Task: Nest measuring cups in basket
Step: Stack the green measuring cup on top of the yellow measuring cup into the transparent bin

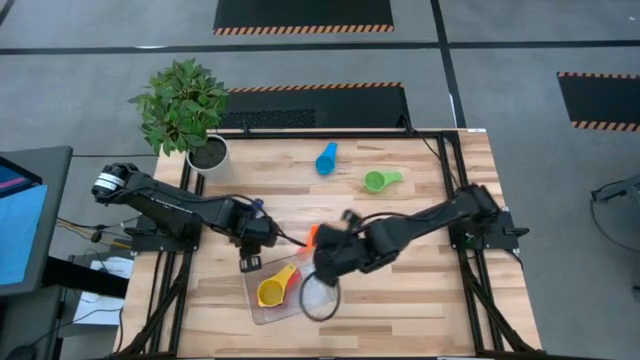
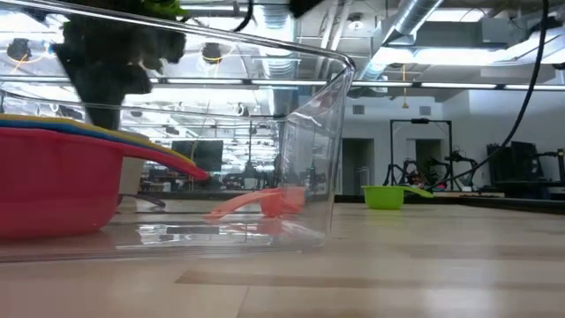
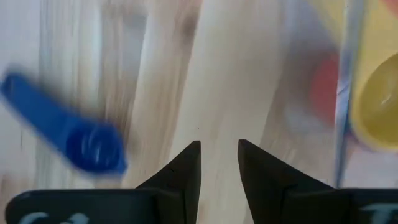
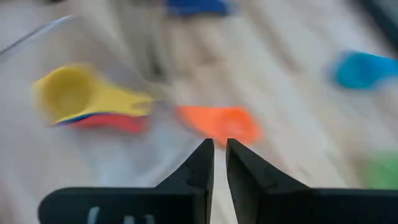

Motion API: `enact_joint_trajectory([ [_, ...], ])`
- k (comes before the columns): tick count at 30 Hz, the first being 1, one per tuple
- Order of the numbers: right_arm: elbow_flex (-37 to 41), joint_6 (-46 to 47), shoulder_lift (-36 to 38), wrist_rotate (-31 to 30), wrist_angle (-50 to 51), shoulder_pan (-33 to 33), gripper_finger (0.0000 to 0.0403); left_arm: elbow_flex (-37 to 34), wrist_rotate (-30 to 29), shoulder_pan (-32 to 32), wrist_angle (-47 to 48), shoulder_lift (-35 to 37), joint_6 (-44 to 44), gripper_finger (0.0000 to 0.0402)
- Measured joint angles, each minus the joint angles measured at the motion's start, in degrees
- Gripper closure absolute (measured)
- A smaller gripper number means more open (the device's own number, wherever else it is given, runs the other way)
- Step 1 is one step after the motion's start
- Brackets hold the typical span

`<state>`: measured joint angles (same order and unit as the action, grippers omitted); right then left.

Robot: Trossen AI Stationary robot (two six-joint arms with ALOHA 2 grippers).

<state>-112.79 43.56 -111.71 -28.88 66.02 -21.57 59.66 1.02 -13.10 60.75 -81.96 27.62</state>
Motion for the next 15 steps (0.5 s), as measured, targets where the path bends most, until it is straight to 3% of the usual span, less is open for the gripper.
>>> enact_joint_trajectory([
  [4,0.00,15.62,3.74,-9.00,13.26,-1.57,0.0338,0.00,2.73,0.03,9.48,0.68,4.20,0.0308],
  [8,0.01,27.07,5.69,-14.02,24.00,-2.43,0.0338,0.00,2.18,0.00,15.56,1.07,5.78,0.0308],
  [15,4.79,25.00,9.84,-21.96,24.06,2.38,0.0338,-0.07,5.22,-0.59,25.63,2.81,11.43,0.0308],
])
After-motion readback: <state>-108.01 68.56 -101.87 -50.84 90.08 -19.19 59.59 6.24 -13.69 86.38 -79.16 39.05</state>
